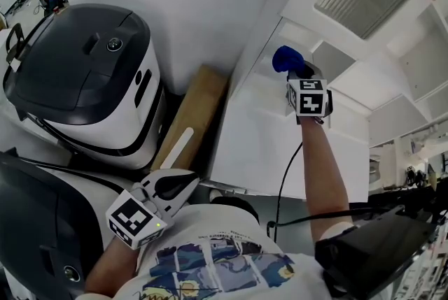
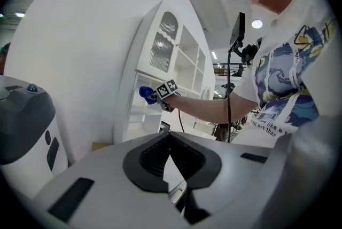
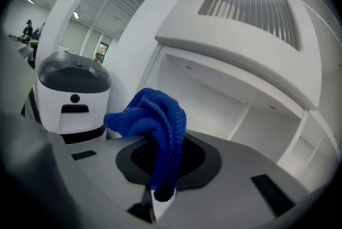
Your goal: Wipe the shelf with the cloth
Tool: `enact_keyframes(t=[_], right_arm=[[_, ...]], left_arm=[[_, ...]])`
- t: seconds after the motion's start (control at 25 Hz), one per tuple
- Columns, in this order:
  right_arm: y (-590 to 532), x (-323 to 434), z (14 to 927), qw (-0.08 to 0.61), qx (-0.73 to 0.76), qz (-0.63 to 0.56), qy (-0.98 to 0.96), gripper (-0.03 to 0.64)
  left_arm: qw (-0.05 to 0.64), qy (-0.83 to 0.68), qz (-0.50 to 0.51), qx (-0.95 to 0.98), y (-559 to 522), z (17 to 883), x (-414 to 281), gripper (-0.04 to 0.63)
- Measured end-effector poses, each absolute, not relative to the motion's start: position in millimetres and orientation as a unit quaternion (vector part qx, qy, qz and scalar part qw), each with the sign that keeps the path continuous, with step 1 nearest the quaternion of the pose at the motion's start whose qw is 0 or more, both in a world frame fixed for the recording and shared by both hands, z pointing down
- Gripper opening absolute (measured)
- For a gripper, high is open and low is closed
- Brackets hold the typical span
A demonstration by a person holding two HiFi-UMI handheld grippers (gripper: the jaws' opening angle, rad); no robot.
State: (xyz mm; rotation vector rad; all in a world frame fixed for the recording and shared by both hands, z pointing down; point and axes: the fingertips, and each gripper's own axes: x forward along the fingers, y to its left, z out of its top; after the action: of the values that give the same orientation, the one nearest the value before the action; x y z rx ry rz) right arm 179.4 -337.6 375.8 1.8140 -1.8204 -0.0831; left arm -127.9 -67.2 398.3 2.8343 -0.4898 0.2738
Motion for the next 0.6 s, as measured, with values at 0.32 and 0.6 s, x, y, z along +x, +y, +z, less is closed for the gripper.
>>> enact_keyframes(t=[0.32,0.6], right_arm=[[-378,225,414,0.337,0.672,-0.008,-0.659,0.066],[-440,231,441,0.363,0.647,-0.001,-0.670,0.066]], left_arm=[[0.113,-0.176,0.095,0.973,-85,388,-106,0.012],[0.124,-0.217,0.094,0.964,-102,387,-96,0.011]])
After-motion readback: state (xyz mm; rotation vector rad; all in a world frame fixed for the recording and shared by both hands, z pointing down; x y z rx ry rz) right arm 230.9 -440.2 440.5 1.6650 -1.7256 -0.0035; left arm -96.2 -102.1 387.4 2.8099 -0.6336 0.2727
